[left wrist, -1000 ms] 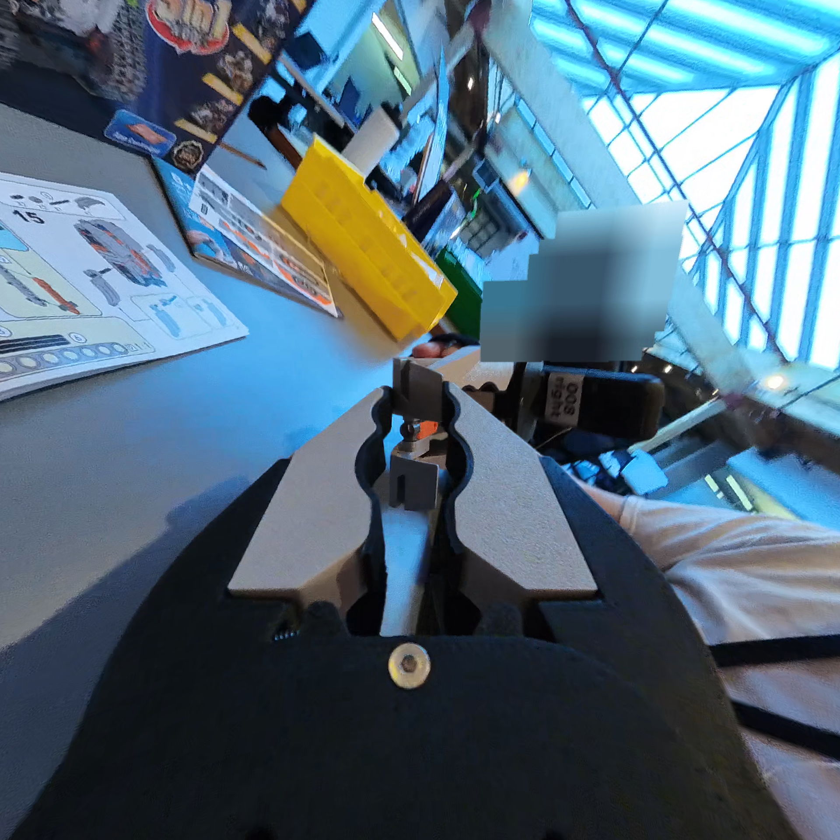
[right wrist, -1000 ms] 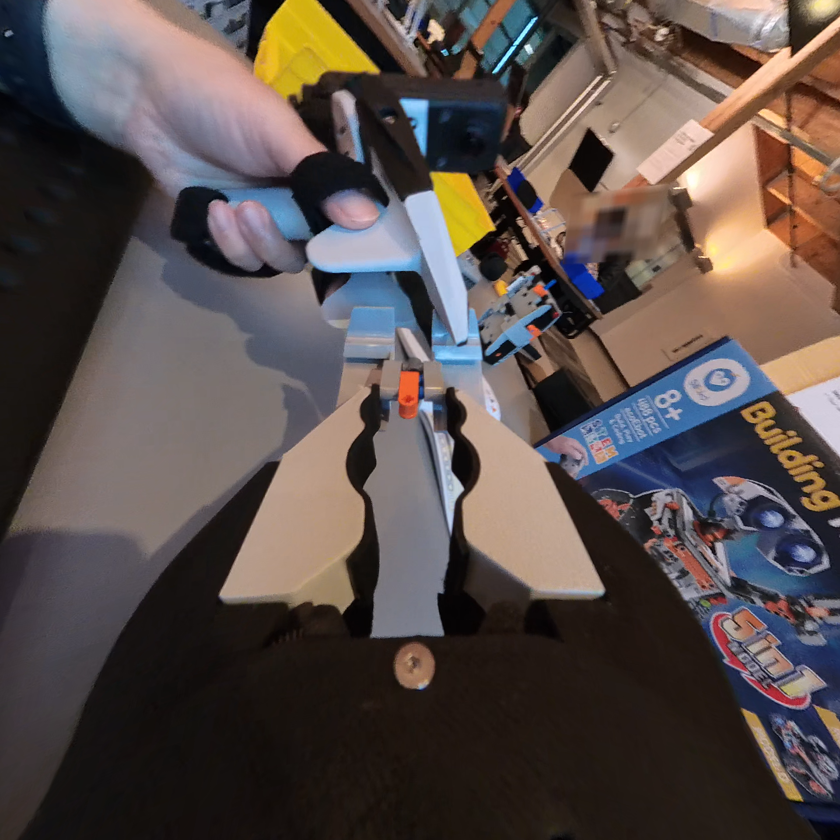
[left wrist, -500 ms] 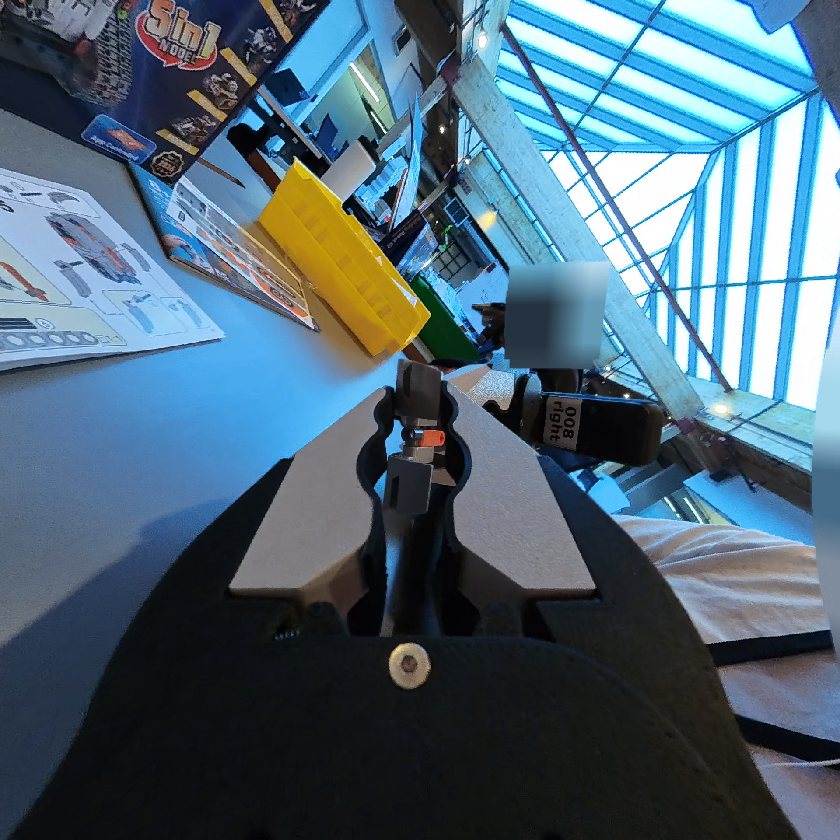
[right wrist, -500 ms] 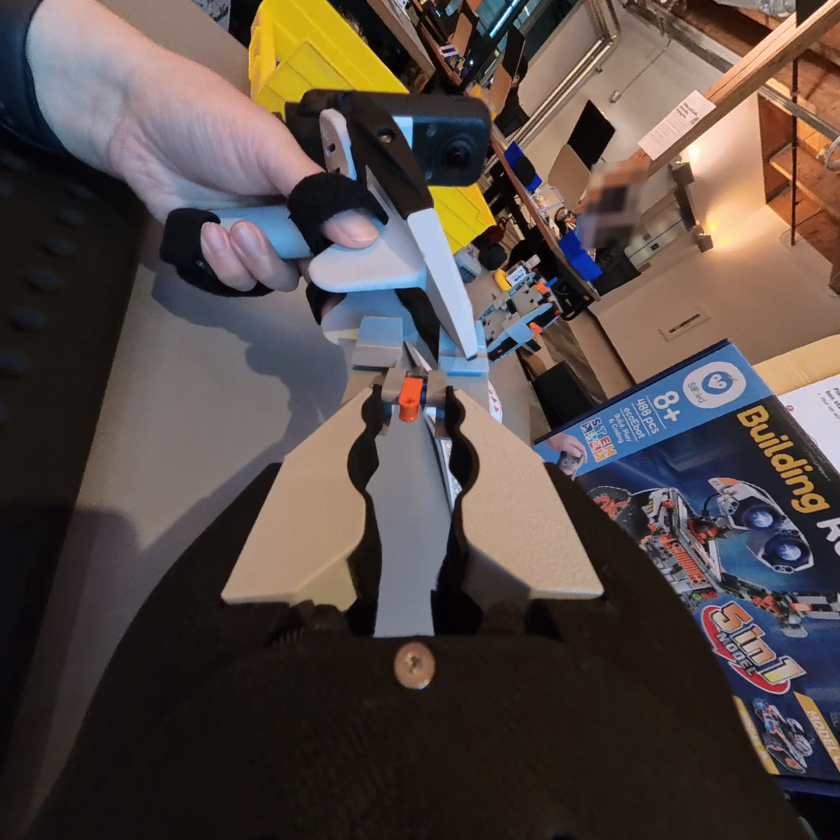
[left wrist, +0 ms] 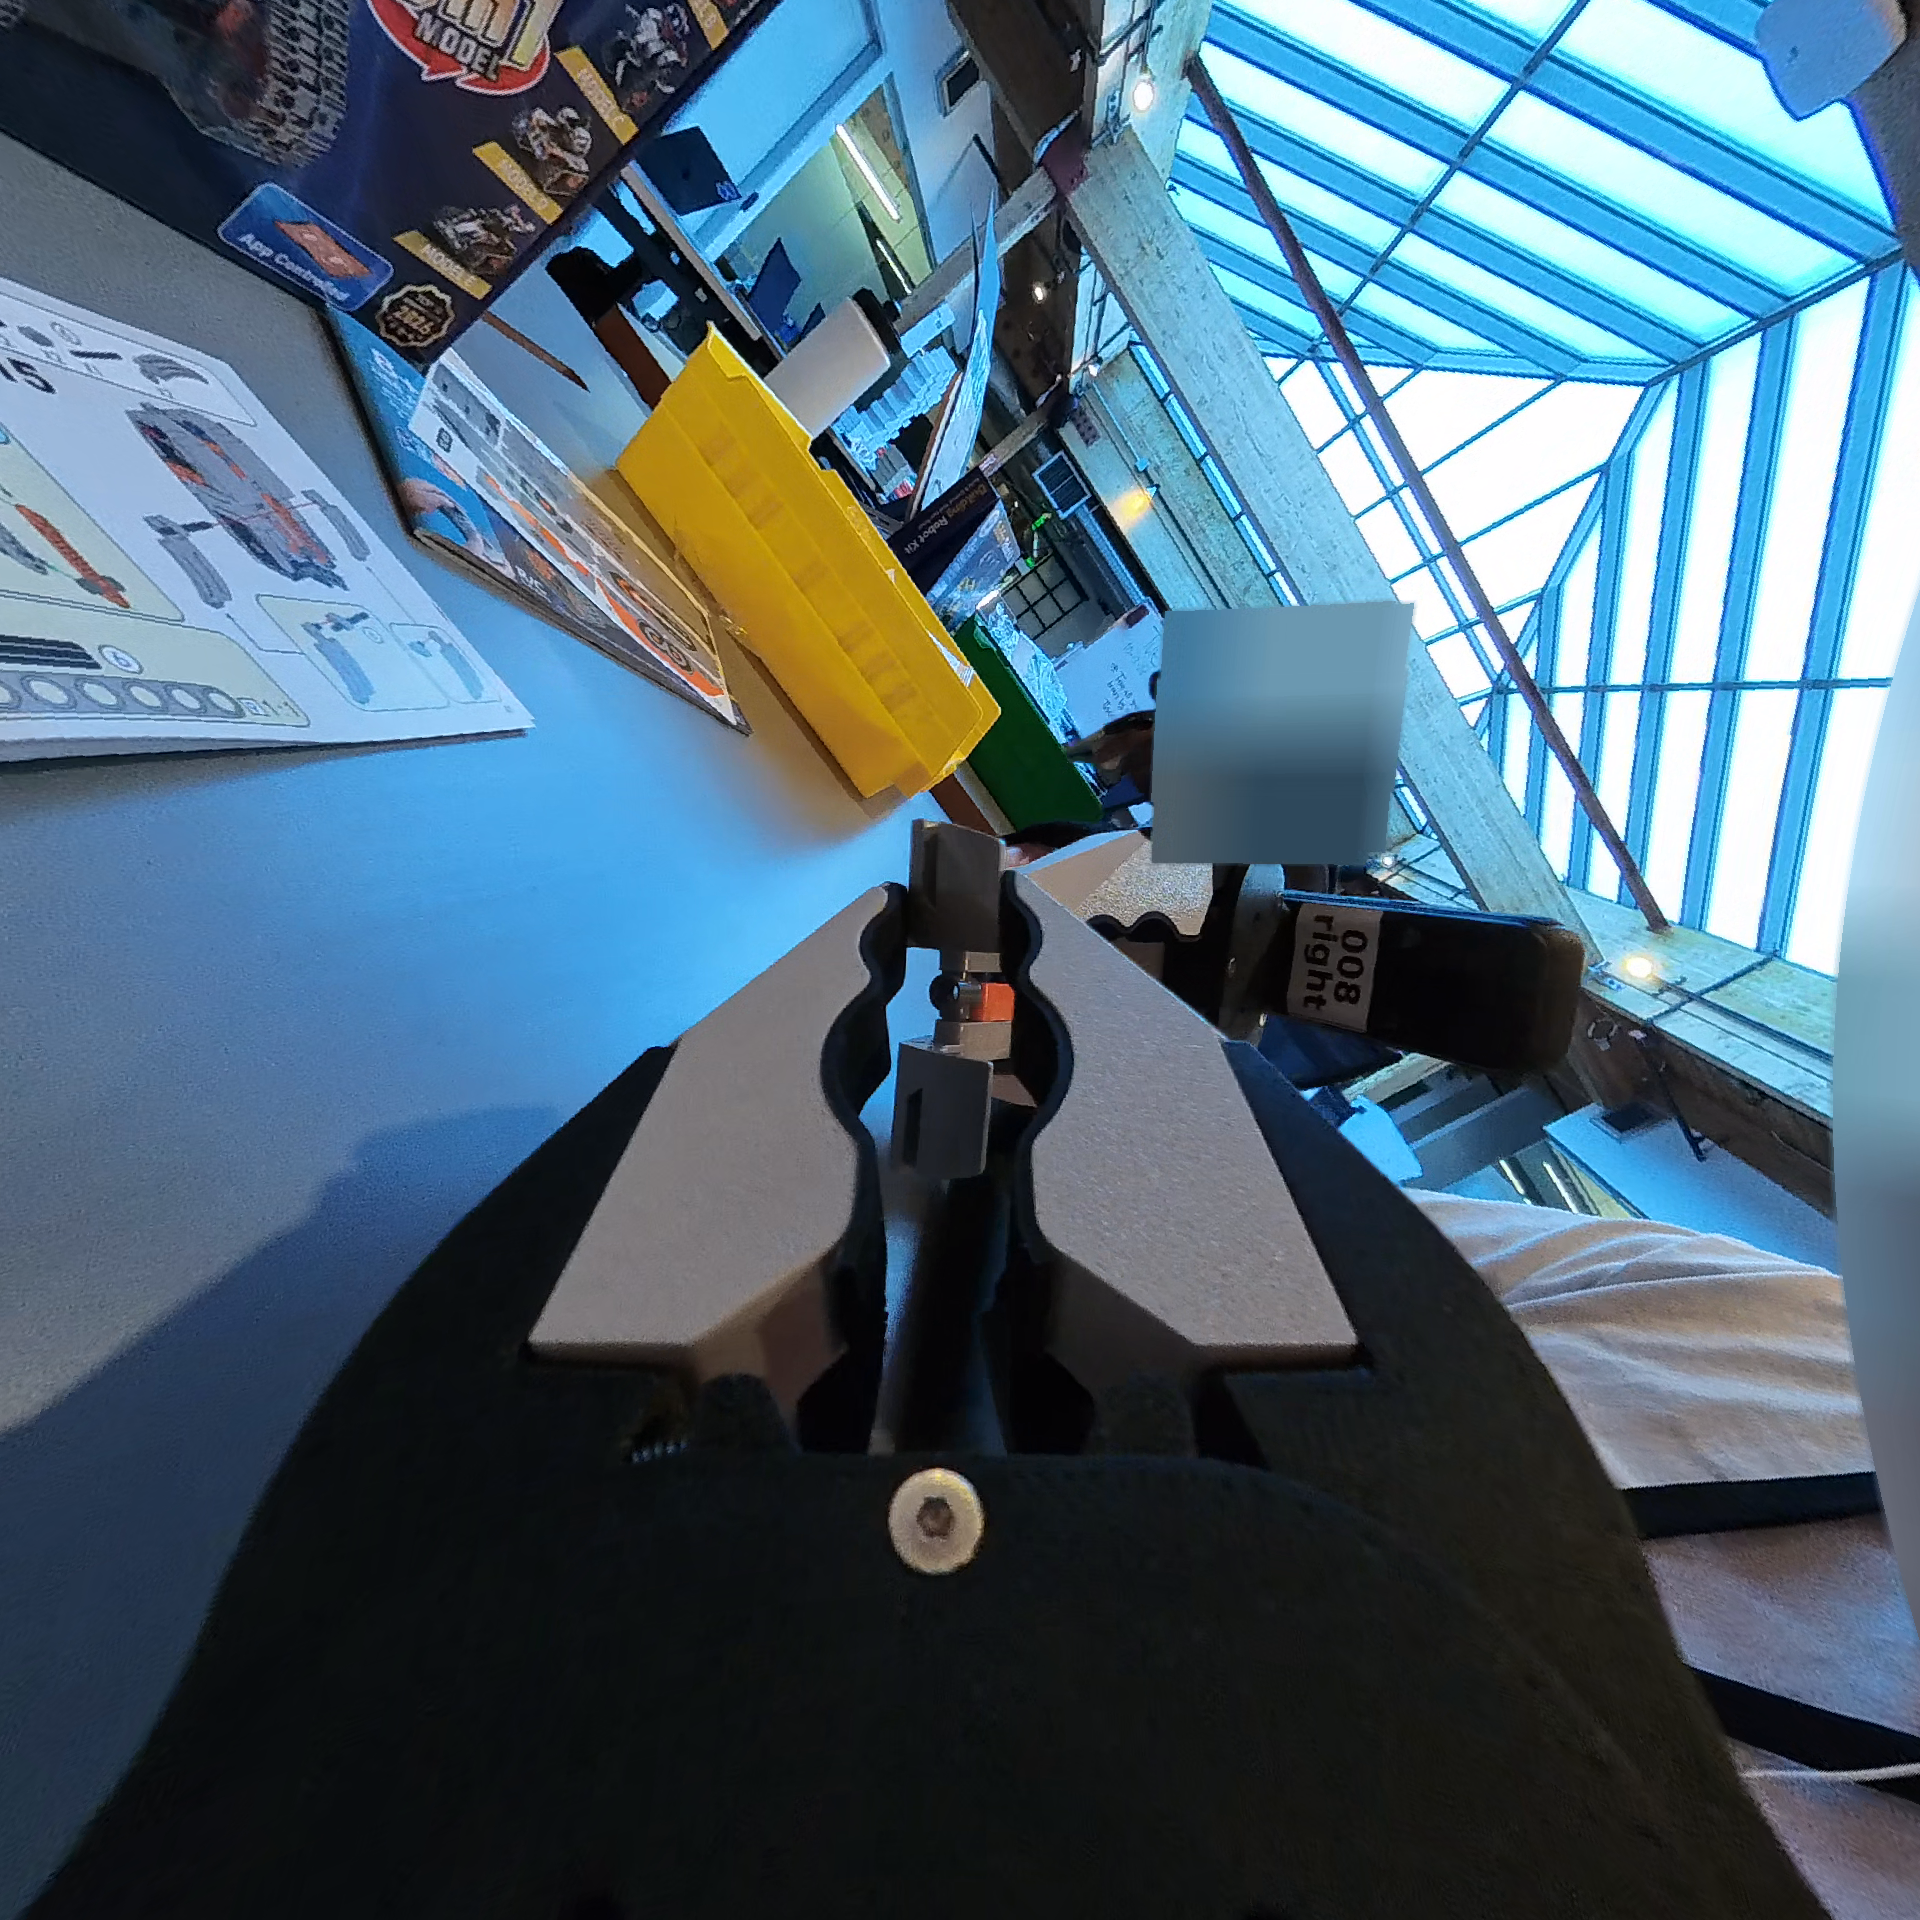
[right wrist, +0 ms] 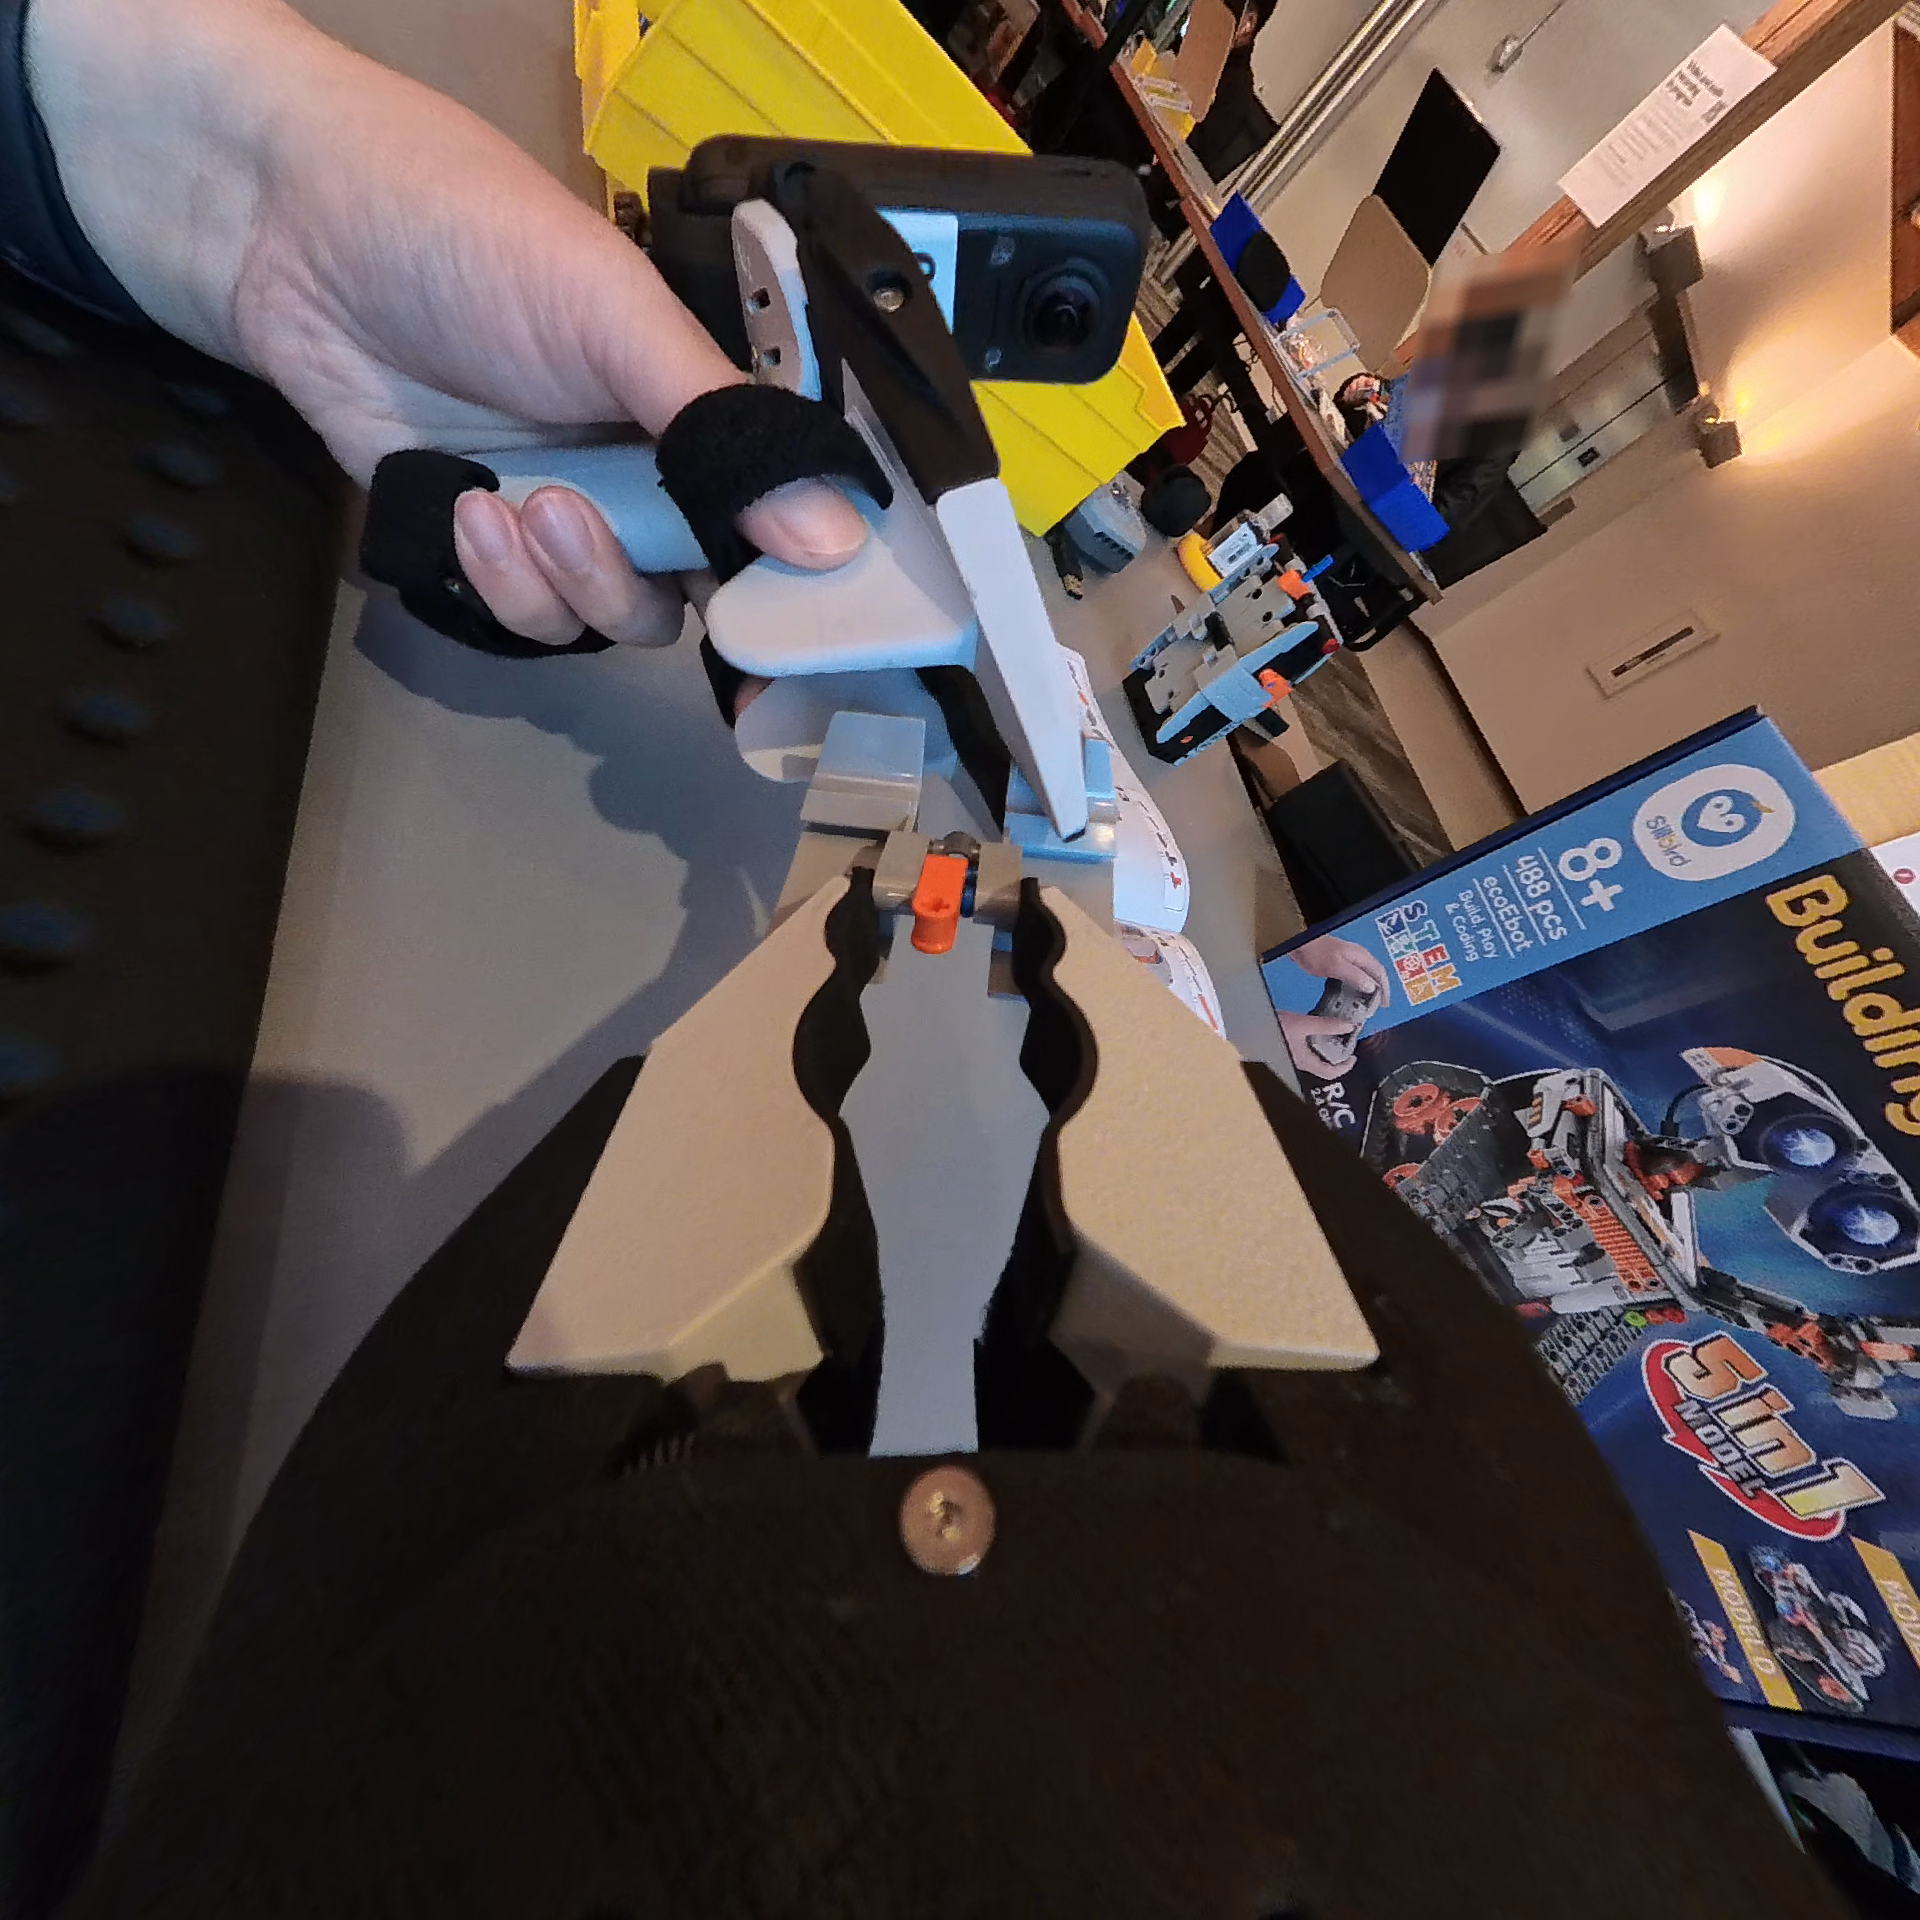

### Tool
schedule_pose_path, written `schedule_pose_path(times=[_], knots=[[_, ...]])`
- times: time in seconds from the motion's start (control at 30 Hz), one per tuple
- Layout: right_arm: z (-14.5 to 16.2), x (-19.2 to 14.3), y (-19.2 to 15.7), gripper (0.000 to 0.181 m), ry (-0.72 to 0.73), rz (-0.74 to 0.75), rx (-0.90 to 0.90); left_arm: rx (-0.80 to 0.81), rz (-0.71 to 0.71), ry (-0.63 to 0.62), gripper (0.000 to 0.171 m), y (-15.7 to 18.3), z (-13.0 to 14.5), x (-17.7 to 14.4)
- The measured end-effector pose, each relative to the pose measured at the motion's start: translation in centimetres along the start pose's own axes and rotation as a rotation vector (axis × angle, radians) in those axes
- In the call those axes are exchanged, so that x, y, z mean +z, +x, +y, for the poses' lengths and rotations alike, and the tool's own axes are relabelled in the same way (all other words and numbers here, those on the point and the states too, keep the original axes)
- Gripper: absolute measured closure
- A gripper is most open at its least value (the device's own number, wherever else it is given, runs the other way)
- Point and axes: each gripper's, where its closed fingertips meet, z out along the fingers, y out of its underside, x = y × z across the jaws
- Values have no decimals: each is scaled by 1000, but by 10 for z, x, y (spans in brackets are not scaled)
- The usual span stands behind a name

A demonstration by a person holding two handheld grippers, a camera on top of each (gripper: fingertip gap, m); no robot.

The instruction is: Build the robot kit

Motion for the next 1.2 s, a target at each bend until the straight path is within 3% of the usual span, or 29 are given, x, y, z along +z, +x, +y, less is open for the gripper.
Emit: schedule_pose_path(times=[0.17, 0.23, 0.33, 0.4, 0.47, 0.6, 0.83, 0.97, 1.07, 1.2], knots=[[4, 9, 3, 154, 49, -16, 132, 51, -102, 24, 157, -11, -4, -4], [0, 8, 9, 146, 65, 17, 158, 67, -164, 16, 166, -20, -2, -6], [1, 11, 10, 142, 29, 59, 103, 38, -155, 27, 167, -21, -2, -5], [2, 12, 3, 154, 12, 31, 70, 25, -153, 23, 167, -22, -1, -5], [6, 14, 1, 154, 1, 32, 13, 41, -175, 12, 167, -24, 1, -5], [10, 18, -1, 145, -15, 23, 22, 85, -225, -26, 167, -28, 7, -2], [17, 25, -5, 153, -47, 21, -30, 84, -292, -32, 167, -37, 8, -6], [6, 19, 3, 153, -2, 93, -85, 83, -203, 18, 165, -23, 0, -5], [-18, 4, 14, 153, 103, 211, -179, 138, -109, 65, 141, -1, -11, -8], [-41, -25, 39, 154, 196, 444, -248, 162, 65, 143, 126, 32, -24, -16]])
